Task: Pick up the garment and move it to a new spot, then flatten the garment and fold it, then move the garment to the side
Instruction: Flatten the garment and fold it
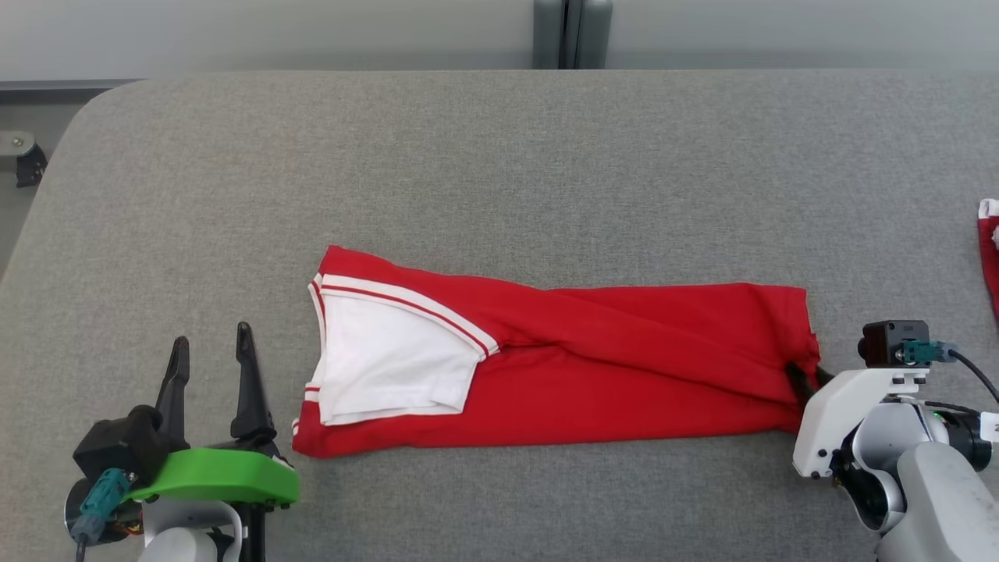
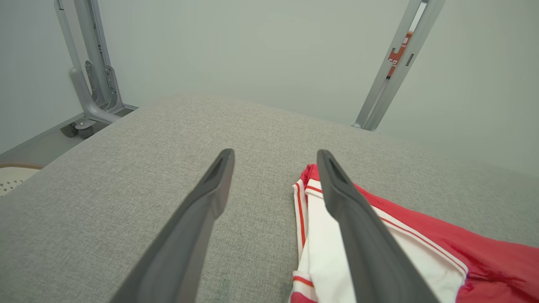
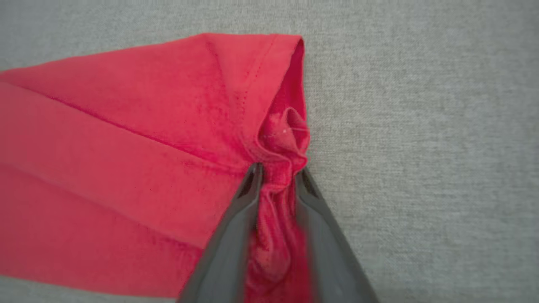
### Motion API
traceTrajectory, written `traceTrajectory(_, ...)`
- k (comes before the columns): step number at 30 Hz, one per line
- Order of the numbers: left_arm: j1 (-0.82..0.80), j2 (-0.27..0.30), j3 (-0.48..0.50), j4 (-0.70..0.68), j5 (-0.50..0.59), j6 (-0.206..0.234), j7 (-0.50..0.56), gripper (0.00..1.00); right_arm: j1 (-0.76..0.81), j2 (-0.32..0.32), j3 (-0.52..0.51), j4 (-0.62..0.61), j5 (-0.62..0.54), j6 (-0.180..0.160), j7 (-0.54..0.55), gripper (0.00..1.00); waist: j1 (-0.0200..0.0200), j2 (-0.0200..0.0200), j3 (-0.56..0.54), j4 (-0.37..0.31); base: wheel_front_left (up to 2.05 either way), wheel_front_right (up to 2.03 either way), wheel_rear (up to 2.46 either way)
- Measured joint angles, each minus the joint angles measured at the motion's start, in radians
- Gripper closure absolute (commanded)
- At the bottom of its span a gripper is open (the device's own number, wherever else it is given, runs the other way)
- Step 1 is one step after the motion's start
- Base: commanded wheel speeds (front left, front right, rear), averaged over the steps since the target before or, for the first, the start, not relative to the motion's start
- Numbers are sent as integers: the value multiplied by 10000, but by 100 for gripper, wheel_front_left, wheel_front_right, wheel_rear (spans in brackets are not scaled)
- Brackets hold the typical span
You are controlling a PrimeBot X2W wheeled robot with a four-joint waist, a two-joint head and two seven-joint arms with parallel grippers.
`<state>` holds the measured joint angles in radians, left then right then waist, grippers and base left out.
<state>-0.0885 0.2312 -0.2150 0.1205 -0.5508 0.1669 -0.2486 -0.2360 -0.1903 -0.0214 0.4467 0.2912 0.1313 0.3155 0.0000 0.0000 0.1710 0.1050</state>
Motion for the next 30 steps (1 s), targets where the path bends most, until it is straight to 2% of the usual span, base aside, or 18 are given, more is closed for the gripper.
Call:
traceTrajectory(4, -56, 81, -94, -38, 63, -8, 59, 0, -191, 21, 31, 211, 69, 15, -280, 100, 0, 0, -40, -195, 0, 0, 0)
traceTrajectory(11, -58, 128, -228, -69, 81, -8, 157, 0, -314, -621, -391, 180, 261, 6, -418, 100, 0, 0, -146, -689, 0, 0, 0)
traceTrajectory(15, -71, 125, -311, -79, 100, 6, 203, 0, -181, -920, -876, -234, 529, 4, -435, 100, 0, 0, -182, -957, 0, 0, 0)
traceTrajectory(21, -73, 140, -376, -46, 107, 31, 265, 0, 210, -606, -941, -1699, 1012, 2, -466, 100, 0, 0, -205, -1196, 0, 0, 0)
traceTrajectory(25, -72, 136, -487, 19, 109, 35, 291, 0, 591, -113, -265, -2926, 1398, -6, -222, 100, 0, 0, -314, -1156, 0, 0, 0)
traceTrajectory(30, -75, 136, -573, 40, 109, 2, 355, 0, 965, 176, 713, -4155, 1862, -6, 272, 100, 0, 0, -427, -908, 0, 0, 0)
